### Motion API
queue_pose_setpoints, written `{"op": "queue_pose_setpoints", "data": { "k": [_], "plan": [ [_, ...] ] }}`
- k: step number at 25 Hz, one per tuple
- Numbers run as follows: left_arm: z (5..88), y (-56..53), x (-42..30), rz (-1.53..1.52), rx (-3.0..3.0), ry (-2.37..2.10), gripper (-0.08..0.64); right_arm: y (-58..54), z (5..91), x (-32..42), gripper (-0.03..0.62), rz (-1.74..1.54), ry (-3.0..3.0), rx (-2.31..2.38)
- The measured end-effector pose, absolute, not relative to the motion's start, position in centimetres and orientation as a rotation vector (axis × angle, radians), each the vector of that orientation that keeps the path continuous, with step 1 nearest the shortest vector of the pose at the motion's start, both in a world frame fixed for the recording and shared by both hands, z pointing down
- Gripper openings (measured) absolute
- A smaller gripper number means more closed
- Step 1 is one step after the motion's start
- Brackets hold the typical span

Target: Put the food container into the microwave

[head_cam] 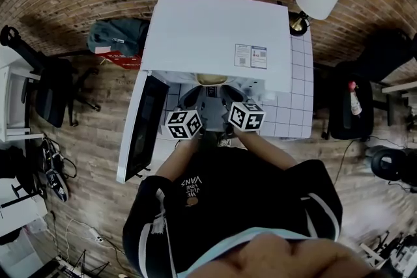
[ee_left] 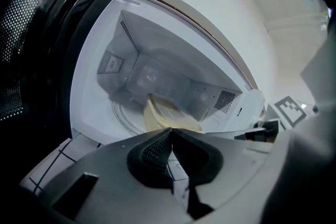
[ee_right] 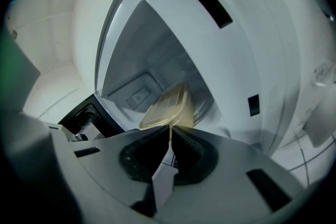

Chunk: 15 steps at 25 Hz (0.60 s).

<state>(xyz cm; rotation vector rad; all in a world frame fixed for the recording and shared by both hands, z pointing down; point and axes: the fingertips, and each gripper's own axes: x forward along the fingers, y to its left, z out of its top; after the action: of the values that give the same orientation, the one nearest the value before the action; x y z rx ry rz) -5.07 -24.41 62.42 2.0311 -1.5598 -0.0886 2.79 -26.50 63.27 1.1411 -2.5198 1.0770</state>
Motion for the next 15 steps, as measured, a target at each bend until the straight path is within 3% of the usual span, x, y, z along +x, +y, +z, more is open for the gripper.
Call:
{"op": "queue_pose_setpoints", "data": {
  "k": [15],
  "plan": [
    [62.8,-27.2,-5.9,-0.054,2.055,-1.483,0.012,-28.8,63.9,2.4,0.015,1.104,-2.454,1.238]
  ]
}}
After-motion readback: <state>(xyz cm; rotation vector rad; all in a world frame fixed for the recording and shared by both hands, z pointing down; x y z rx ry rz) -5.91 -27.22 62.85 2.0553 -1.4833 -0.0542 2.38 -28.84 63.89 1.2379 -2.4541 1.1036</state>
